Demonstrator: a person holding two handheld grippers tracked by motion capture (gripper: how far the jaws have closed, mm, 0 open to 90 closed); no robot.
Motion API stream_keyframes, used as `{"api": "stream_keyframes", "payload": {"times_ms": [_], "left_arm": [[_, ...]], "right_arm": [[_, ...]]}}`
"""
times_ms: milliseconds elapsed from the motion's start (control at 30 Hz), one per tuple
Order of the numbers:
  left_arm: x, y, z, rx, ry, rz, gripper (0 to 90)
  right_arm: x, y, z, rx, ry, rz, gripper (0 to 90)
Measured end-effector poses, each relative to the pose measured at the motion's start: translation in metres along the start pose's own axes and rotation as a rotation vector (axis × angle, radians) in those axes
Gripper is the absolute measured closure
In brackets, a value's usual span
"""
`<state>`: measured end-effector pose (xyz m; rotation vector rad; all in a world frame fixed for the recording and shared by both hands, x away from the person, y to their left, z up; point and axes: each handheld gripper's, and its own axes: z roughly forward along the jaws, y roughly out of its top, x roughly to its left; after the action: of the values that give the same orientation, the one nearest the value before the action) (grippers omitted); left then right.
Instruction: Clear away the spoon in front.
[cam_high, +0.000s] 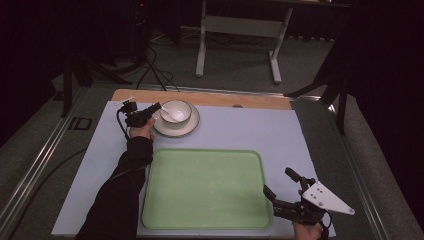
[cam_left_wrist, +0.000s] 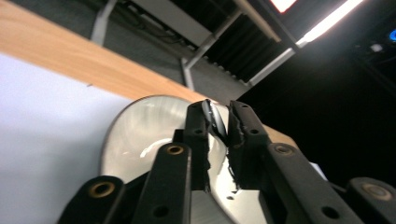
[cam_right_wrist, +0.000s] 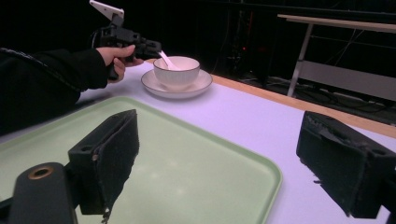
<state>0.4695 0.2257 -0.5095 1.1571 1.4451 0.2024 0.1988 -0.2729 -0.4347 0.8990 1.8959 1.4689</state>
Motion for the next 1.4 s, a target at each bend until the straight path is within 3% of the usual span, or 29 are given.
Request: {"api": "stream_keyframes", "payload": {"times_ms": [167, 200, 233, 400, 467, 500, 900, 1133, 1267, 1400], "left_arm": [[-0.015, 0.002, 0.000, -0.007, -0.031, 0.048, 84.7], [-0.021, 0.003, 0.002, -0.003, -0.034, 0.075, 85.0], [-0.021, 0.003, 0.002, -0.003, -0.034, 0.075, 85.0], [-0.033, 0.003, 0.005, 0.013, -0.020, 0.150, 85.3], [-0.035, 0.004, 0.006, 0.016, -0.017, 0.159, 85.4], [-0.039, 0.005, 0.007, 0.022, -0.009, 0.189, 85.4], [-0.055, 0.021, -0.009, 0.021, -0.023, 0.235, 85.5], [-0.069, 0.037, -0.027, 0.025, -0.062, 0.271, 85.6], [-0.078, 0.043, -0.037, 0.033, -0.061, 0.295, 85.6], [-0.085, 0.049, -0.046, 0.038, -0.098, 0.306, 85.6]], "right_arm": [[0.001, 0.000, 0.000, 0.001, -0.001, -0.003, 13.0], [0.001, 0.000, 0.000, 0.001, -0.001, -0.003, 13.0], [0.001, 0.000, 0.000, 0.001, -0.001, -0.003, 13.0], [0.001, 0.000, 0.000, 0.001, -0.001, -0.003, 13.1], [0.001, 0.000, 0.000, 0.001, -0.001, -0.001, 13.2], [0.001, 0.000, 0.000, 0.001, 0.000, -0.002, 13.2], [0.001, 0.000, 0.000, -0.001, 0.001, -0.001, 13.3], [0.001, 0.000, 0.000, 0.001, 0.005, 0.001, 13.3], [0.002, 0.000, 0.001, 0.000, 0.003, -0.001, 13.3], [0.002, 0.000, 0.001, 0.000, 0.000, 0.000, 13.3]]}}
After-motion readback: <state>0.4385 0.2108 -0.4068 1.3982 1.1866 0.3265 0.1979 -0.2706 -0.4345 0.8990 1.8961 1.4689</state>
